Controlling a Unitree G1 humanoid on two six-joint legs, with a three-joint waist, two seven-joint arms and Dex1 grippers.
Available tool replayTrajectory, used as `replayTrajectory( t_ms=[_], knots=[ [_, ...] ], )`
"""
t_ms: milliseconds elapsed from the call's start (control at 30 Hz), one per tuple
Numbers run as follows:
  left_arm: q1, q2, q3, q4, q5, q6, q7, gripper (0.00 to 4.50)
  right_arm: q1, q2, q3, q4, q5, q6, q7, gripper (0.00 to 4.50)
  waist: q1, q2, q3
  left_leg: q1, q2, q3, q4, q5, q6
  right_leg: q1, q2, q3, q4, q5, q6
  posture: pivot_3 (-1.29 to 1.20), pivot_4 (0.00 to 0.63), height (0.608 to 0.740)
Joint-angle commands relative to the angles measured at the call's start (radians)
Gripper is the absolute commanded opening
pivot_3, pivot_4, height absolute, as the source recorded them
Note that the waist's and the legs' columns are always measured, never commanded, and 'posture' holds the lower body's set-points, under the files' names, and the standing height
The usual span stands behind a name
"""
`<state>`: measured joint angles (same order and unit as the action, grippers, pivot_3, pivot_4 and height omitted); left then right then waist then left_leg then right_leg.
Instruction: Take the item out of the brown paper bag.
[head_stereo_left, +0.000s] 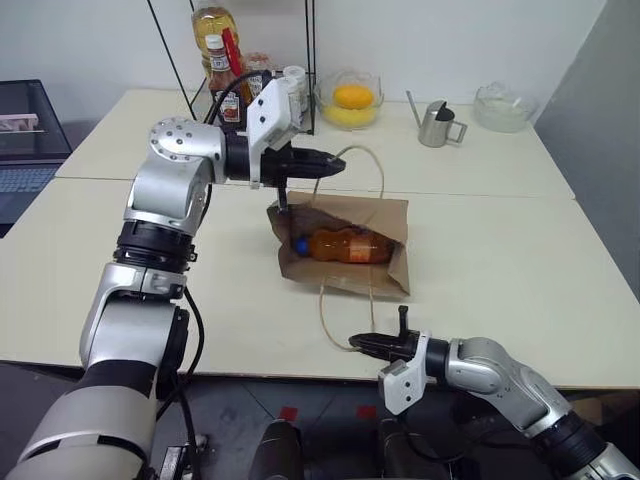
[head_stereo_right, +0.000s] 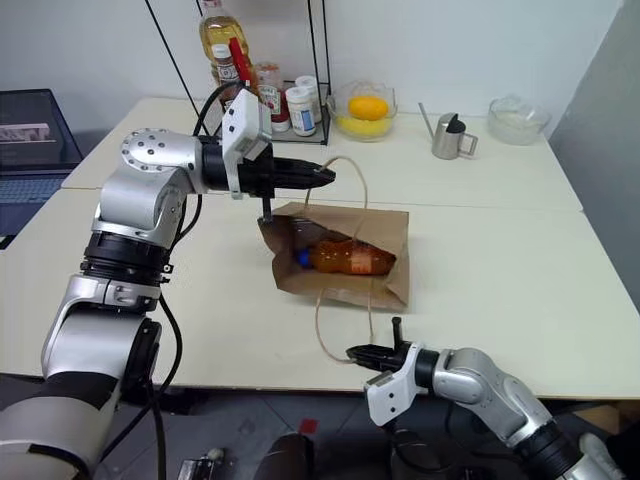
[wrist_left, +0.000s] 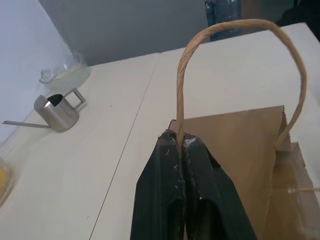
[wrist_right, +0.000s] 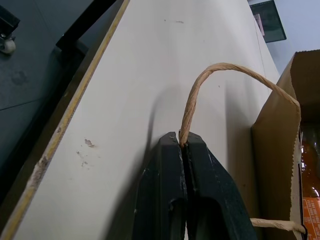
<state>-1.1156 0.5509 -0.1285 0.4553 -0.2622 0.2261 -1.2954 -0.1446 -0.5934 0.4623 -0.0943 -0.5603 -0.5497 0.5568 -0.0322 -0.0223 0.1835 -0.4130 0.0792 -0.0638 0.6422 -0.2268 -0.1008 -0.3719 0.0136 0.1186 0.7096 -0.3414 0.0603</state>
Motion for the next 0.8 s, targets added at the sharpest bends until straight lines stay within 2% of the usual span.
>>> replayTrajectory(
  t_ms=[33, 300, 400, 633, 800],
  knots=[
    [-0.037, -0.007, 0.038, -0.07, -0.043, 0.065, 0.01, 0.0, 0.037, -0.016, 0.027, -0.001, 0.0, 0.034, 0.052, 0.05, 0.0, 0.0, 0.0, 0.0, 0.0, 0.0, 0.0, 0.0, 0.0, 0.0, 0.0, 0.0, 0.0, 0.0, 0.0, 0.0, 0.15, 0.74],
    [-0.058, -0.019, 0.061, -0.104, -0.083, 0.164, 0.033, 0.0, 0.047, -0.021, -0.011, -0.071, 0.049, 0.099, 0.065, 0.05, 0.001, 0.0, 0.0, 0.0, 0.0, 0.0, 0.0, 0.0, 0.0, 0.0, 0.0, 0.0, 0.0, 0.0, 0.0, 0.0, 0.15, 0.74],
    [-0.06, -0.023, 0.065, -0.112, -0.09, 0.182, 0.027, 0.0, 0.061, -0.031, -0.04, -0.126, 0.087, 0.135, 0.08, 0.66, 0.001, 0.0, 0.0, -0.001, 0.0, 0.0, 0.0, 0.0, 0.0, 0.0, 0.0, 0.0, 0.0, 0.0, 0.0, 0.0, 0.15, 0.74],
    [-0.039, -0.027, 0.062, -0.145, -0.104, 0.203, 0.015, 0.0, 0.114, -0.078, -0.096, -0.242, 0.13, 0.16, 0.096, 2.97, 0.001, 0.0, 0.0, -0.002, 0.0, -0.001, 0.0, 0.0, 0.0, 0.0, 0.0, -0.001, -0.001, 0.0, 0.0, 0.0, 0.15, 0.74],
    [-0.03, -0.026, 0.061, -0.159, -0.114, 0.216, 0.01, 0.0, 0.179, -0.141, -0.174, -0.353, 0.26, 0.123, 0.112, 2.97, 0.001, 0.0, 0.001, -0.002, 0.0, -0.001, 0.0, 0.0, 0.0, -0.001, 0.0, -0.001, -0.001, 0.0, 0.0, 0.0, 0.15, 0.74]
  ],
)
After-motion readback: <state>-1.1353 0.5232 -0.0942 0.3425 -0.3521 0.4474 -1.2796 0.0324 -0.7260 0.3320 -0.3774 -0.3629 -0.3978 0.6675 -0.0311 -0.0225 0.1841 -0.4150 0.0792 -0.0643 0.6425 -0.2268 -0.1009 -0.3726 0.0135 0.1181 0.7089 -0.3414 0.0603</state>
